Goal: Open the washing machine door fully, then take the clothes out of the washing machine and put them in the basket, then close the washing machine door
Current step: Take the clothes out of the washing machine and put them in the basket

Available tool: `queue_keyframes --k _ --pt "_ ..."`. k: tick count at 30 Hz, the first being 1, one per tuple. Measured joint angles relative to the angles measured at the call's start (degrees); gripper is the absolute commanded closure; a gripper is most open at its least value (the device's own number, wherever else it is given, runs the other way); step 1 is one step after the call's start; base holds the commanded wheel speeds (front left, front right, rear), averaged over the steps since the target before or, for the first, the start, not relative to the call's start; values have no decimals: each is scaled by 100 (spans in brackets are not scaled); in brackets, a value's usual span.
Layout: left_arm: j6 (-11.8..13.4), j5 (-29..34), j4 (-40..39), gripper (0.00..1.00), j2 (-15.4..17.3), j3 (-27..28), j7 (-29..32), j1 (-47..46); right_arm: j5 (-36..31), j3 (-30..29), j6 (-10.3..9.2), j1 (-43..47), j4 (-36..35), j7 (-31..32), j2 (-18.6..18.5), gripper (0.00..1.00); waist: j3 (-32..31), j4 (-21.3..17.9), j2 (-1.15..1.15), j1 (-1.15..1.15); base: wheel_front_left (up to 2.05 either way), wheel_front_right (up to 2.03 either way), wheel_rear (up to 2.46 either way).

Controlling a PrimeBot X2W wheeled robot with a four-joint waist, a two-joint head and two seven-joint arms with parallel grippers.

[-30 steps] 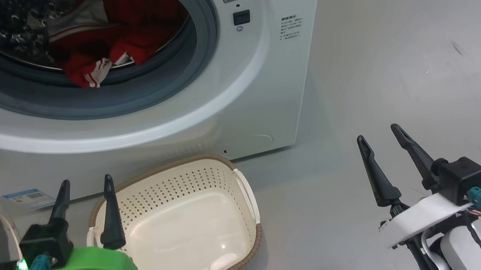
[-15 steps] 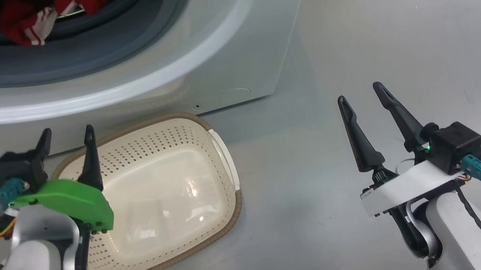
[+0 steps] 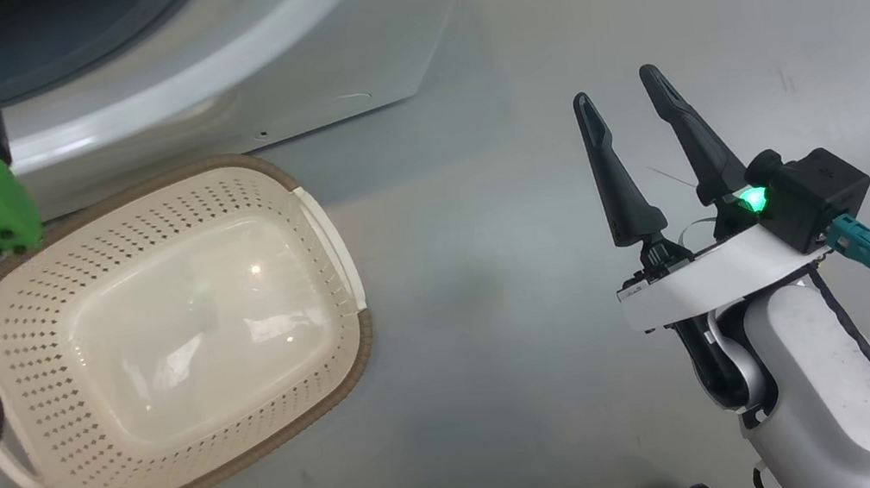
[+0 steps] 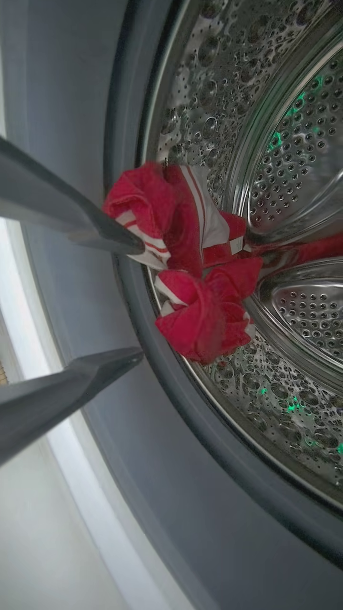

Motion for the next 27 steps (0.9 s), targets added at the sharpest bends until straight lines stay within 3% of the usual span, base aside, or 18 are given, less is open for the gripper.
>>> queue_keyframes --k 15,27 --pt "-81 112 705 0 341 243 -24 -1347 407 305 -151 -204 -24 -1 1 0 435 -702 0 0 0 0 0" --pt "-158 134 1608 0 417 167 414 -1933 470 346 -202 -318 -52 -1 3 0 590 -913 0 0 0 0 0"
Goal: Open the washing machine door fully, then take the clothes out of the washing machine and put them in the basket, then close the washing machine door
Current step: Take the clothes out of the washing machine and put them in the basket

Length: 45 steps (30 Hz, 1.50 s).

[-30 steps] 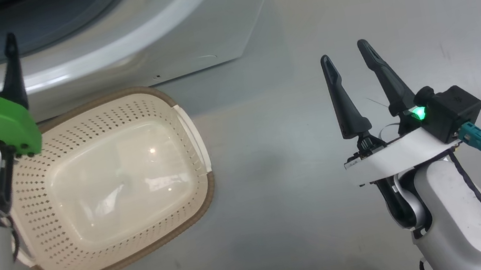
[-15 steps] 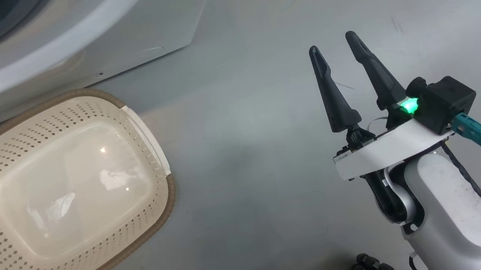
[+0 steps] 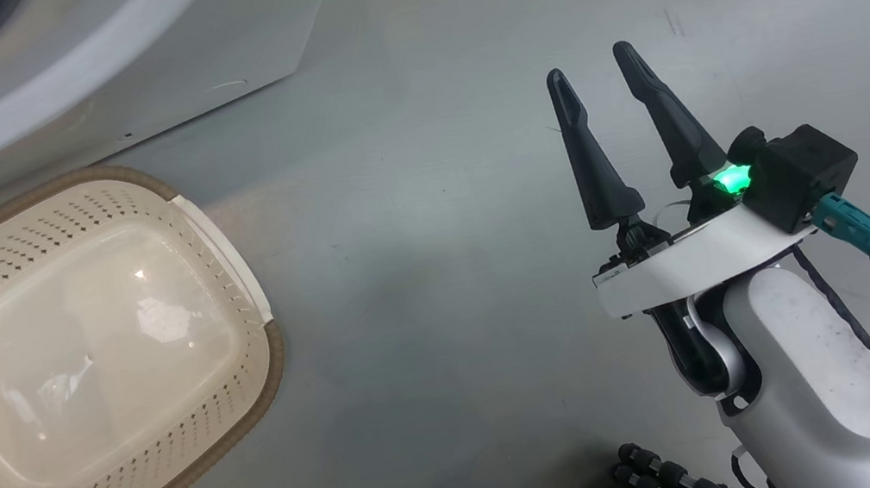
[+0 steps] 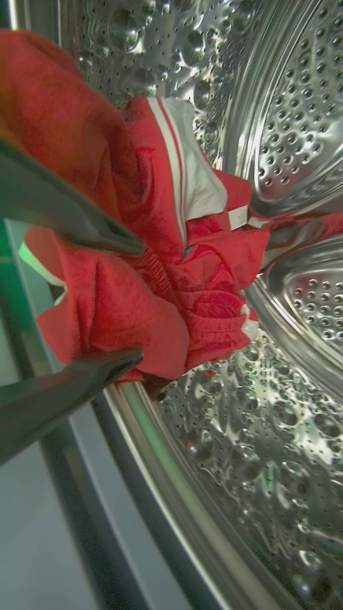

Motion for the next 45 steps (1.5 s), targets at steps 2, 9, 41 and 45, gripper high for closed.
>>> queue_keyframes --k 2,9,41,45 --pt "2 37 149 0 4 -22 111 -41 1 15 -2 -10 1 0 0 0 -3 -4 0 0 0 0 0" --pt "2 58 454 100 2 -90 325 -165 0 23 -35 -47 24 0 0 0 -16 -3 0 0 0 0 0" --pt "-42 108 604 100 -759 -348 -1378 -75 -680 -107 -18 -52 476 0 -4 0 -543 631 0 -1 0 0 0" --pt "-41 148 444 100 -864 -422 -1847 220 -768 -183 19 72 560 0 -7 0 -736 785 0 0 0 0 0"
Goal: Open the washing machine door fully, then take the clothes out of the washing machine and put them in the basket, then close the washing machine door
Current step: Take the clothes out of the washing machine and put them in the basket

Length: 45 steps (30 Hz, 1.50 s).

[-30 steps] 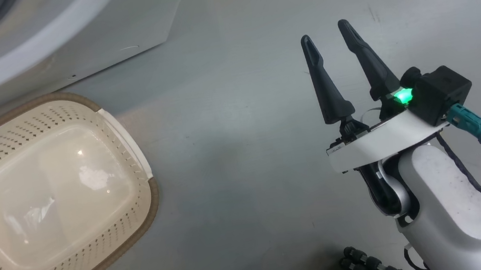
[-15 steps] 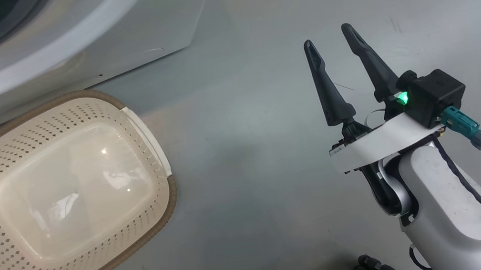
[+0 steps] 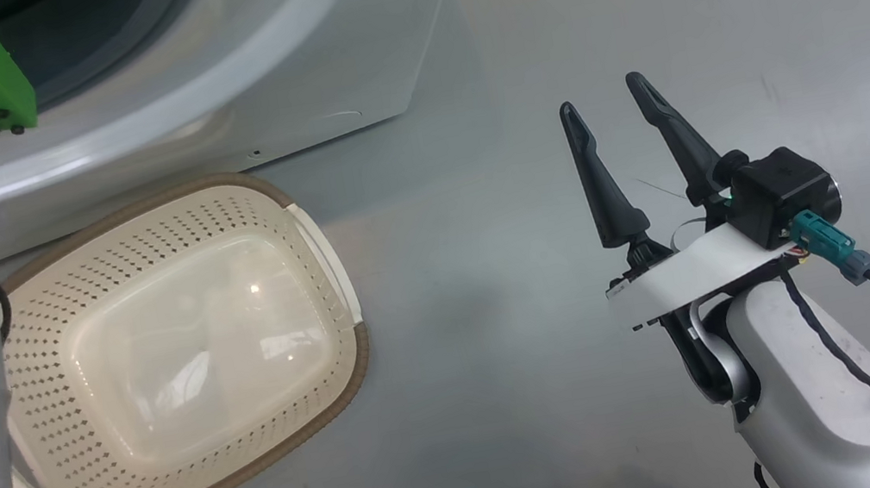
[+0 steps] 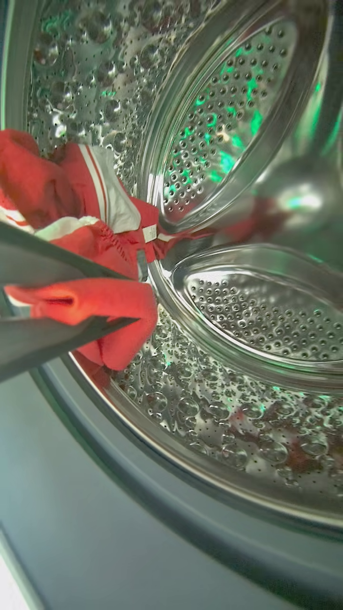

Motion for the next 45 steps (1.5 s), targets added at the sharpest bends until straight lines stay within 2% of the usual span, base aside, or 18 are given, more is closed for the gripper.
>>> queue_keyframes --k 14,36,45 --pt "131 -18 -594 100 -323 34 -1218 1000 -163 -168 99 379 212 1 -2 0 -670 381 0 0 0 0 0" --pt "434 176 -2527 100 -430 42 -1302 2114 -325 -448 254 1146 501 1 -1 0 -1901 840 0 0 0 0 0" --pt "528 191 -3230 100 -459 24 -1321 2614 -349 -537 307 1271 483 1 -1 0 -2158 971 0 0 0 0 0"
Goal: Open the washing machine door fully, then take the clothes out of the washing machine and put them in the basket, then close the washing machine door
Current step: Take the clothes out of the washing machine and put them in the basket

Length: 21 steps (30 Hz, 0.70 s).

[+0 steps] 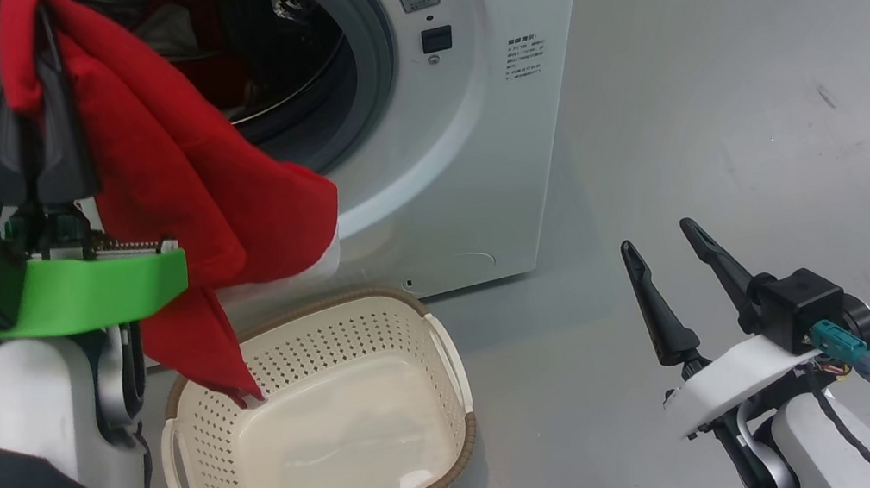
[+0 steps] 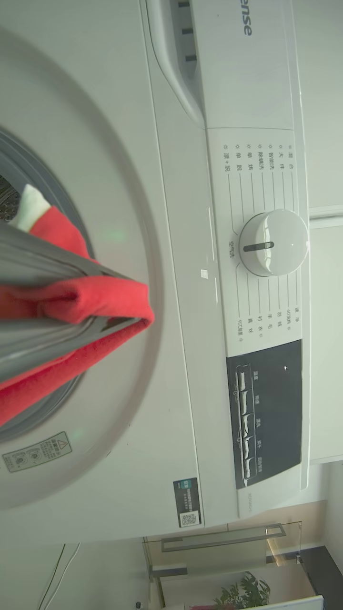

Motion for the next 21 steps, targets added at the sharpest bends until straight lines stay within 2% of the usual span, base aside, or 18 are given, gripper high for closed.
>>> queue_keyframes --k 13,21 --pt "135 -45 -31 100 -96 0 134 1121 -99 -1 63 15 -54 0 3 0 66 -19 0 0 0 0 0" --pt "137 -237 354 100 -178 -81 315 1720 -154 -42 64 8 -205 0 3 0 290 -66 0 0 0 0 0"
